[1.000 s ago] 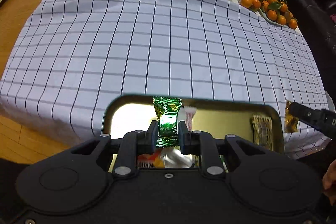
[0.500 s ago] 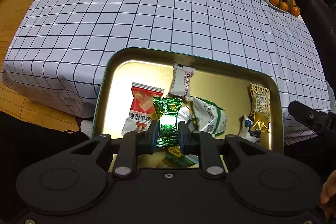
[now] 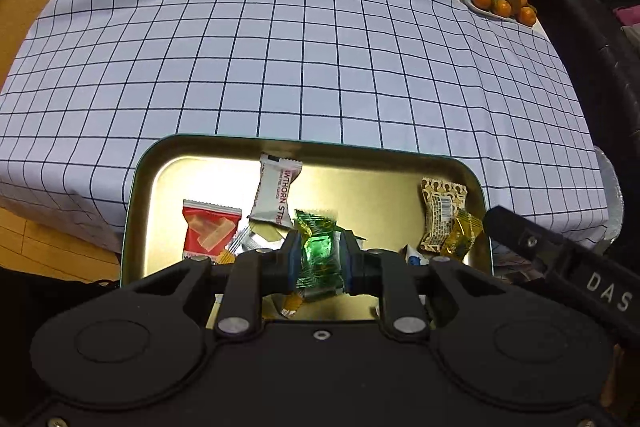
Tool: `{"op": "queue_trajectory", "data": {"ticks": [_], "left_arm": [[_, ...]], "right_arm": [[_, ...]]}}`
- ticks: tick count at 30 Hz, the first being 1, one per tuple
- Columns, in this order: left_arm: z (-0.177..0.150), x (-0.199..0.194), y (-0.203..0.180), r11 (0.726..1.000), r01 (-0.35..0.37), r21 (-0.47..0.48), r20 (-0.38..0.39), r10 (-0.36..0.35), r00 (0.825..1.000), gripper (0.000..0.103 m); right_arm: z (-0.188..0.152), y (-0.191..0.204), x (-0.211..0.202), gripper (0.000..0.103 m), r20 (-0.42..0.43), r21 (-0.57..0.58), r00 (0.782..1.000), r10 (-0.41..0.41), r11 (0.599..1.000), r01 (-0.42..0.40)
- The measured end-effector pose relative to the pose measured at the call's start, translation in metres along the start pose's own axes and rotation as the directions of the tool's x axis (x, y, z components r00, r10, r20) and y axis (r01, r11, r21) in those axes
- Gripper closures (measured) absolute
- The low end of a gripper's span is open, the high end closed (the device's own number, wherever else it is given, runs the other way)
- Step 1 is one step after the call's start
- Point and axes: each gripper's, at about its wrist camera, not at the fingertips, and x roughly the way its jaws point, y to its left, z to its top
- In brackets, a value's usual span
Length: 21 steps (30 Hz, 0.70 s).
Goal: Organize snacks
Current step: 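Open both grippers to drop the green and gold candies onto the tray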
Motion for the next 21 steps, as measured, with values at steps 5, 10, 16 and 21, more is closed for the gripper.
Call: {"op": "queue_trajectory", "data": {"ticks": [5, 10, 16, 21], "left_arm": [[0.002, 0.002, -0.002, 1.000, -0.010, 0.009, -0.011, 0.010, 1.000, 0.075], [-0.005, 0.000, -0.001, 0.998, -0.064, 0.024, -0.007, 0.064, 0.998, 0.075], [-0.018, -0.006, 0.001, 0.991, -0.130, 0.025, 0.001, 0.130, 0.991, 0.074], [-0.029, -0.013, 0.001, 0.984, -0.173, 0.030, 0.020, 0.173, 0.985, 0.074]], "right_arm": [[-0.003, -0.003, 0.004, 0.081, -0.018, 0.007, 1.000, -0.006, 1.000, 0.006], [-0.006, 0.001, 0.003, 0.075, -0.021, -0.049, 0.999, -0.031, 0.998, 0.030], [-0.010, 0.006, 0.001, 0.066, 0.007, -0.092, 0.998, -0.067, 0.993, 0.067], [-0.013, 0.004, -0.002, 0.056, -0.003, -0.120, 0.997, -0.076, 0.990, 0.075]]}}
